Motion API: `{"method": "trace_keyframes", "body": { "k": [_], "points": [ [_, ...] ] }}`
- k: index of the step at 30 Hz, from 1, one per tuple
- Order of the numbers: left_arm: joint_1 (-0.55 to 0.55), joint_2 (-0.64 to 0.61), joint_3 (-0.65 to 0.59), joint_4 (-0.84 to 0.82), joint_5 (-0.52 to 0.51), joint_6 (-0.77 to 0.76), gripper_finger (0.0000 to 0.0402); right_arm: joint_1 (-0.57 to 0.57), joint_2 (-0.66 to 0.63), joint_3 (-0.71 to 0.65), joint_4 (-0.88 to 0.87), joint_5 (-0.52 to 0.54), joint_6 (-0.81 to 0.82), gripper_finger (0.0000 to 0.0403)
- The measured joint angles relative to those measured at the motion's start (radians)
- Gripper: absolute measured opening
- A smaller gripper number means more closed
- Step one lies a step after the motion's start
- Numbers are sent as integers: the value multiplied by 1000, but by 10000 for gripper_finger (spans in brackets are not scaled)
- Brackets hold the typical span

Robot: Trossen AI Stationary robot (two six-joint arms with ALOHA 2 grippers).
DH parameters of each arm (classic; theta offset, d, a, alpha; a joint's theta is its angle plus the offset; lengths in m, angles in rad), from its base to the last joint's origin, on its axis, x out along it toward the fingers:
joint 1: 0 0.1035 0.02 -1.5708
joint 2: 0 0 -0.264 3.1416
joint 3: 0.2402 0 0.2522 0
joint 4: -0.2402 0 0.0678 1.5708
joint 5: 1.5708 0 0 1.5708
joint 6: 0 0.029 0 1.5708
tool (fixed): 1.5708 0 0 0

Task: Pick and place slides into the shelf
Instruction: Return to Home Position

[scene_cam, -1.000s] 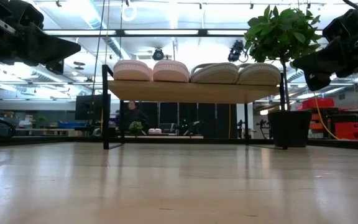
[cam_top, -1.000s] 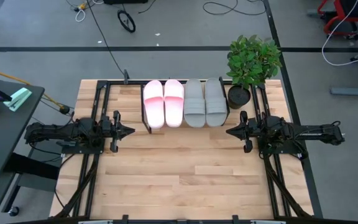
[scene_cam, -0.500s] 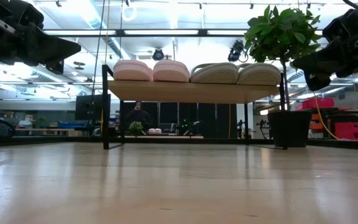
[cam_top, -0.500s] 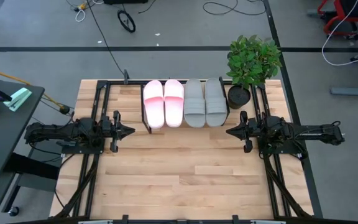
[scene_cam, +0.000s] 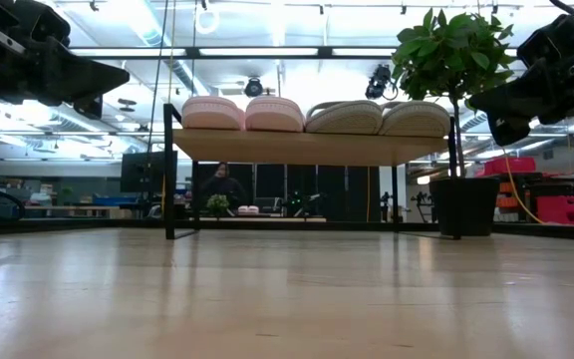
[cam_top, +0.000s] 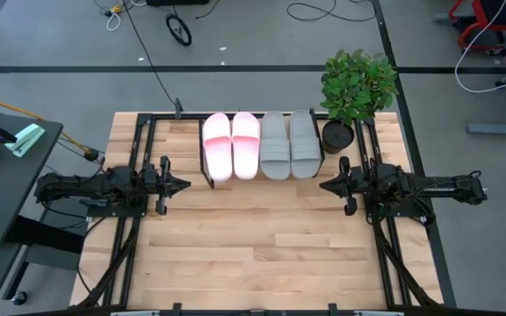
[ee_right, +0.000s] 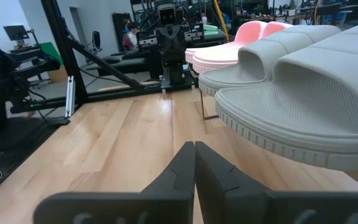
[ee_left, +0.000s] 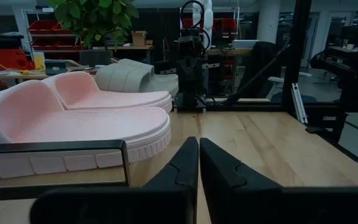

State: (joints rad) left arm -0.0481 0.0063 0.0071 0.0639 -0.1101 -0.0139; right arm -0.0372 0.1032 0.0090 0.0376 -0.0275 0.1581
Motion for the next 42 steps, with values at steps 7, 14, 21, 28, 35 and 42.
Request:
{"method": "trace_keyframes", "body": {
  "k": [7, 14, 21, 28, 35, 42],
  "points": [
    [0, 0, 0, 0, 0, 0, 31, 0, 0, 0, 0, 0, 0, 14],
    [0, 0, 0, 0, 0, 0, 34, 0, 0, 0, 0, 0, 0, 14],
    [0, 0, 0, 0, 0, 0, 22, 0, 0, 0, 0, 0, 0, 14],
    [0, 0, 0, 0, 0, 0, 21, 0, 0, 0, 0, 0, 0, 14],
    [0, 0, 0, 0, 0, 0, 34, 0, 0, 0, 0, 0, 0, 14],
    [0, 0, 0, 0, 0, 0, 30, 0, 0, 0, 0, 0, 0, 14]
  ]
}}
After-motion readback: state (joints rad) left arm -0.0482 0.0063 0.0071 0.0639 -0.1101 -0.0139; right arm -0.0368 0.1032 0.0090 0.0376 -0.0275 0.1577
